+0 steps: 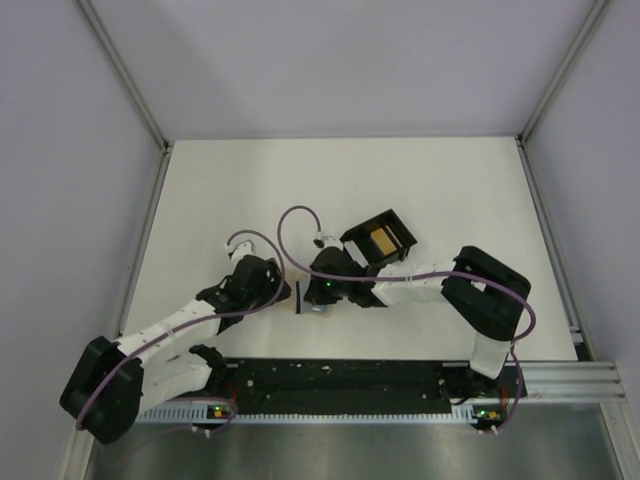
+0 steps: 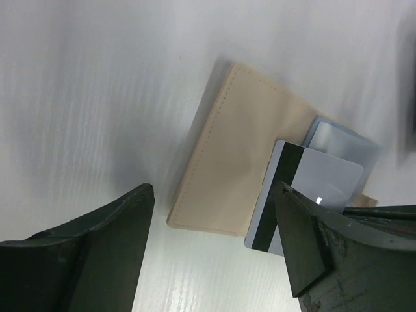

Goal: Put the credit cards into the card holder
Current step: Open the card holder at the center of the board.

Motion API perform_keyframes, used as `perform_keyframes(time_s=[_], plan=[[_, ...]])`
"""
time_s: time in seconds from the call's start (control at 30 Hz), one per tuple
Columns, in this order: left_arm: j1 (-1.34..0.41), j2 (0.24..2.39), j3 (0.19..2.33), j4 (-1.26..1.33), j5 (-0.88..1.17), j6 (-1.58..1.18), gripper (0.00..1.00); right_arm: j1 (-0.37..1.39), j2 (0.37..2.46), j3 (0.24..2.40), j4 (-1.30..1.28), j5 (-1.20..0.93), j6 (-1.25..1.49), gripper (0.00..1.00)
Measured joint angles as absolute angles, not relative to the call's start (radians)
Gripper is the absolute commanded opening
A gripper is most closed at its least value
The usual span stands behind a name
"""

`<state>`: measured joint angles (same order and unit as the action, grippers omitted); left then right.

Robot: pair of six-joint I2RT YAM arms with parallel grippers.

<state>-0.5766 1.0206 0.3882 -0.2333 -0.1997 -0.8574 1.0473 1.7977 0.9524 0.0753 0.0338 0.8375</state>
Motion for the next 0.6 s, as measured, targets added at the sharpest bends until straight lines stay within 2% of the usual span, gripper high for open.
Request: perform_keyframes(time_s=[0.07,0.1,0.27,0.37,0.4,0.6], plan=[[-0.575,1.037,0.388,-0.200,-0.190,-0.859,0.68,1.047,1.793,0.942,0.088,0.033,0.836,0.00],[-0.575,1.042,0.385,-0.185,-0.179,-0.858,0.62,1.047,1.792,0.940,0.090,0.033,0.834,0.00],[-0.560,1.043,0.344,-0.112,-0.154,-0.843,0.23,1.047,1.784,0.936,0.090,0.033,0.830,0.00],[-0.557,1.043,0.326,-0.089,-0.144,-0.842,0.04,1.047,1.782,0.934,0.088,0.034,0.826,0.00],[-0.557,1.043,0.324,-0.078,-0.138,-0.842,0.00,1.047,1.782,0.934,0.089,0.034,0.823,0.00],[-0.558,1.043,0.323,-0.054,-0.093,-0.843,0.00,1.047,1.744,0.923,0.063,0.041,0.811,0.00]])
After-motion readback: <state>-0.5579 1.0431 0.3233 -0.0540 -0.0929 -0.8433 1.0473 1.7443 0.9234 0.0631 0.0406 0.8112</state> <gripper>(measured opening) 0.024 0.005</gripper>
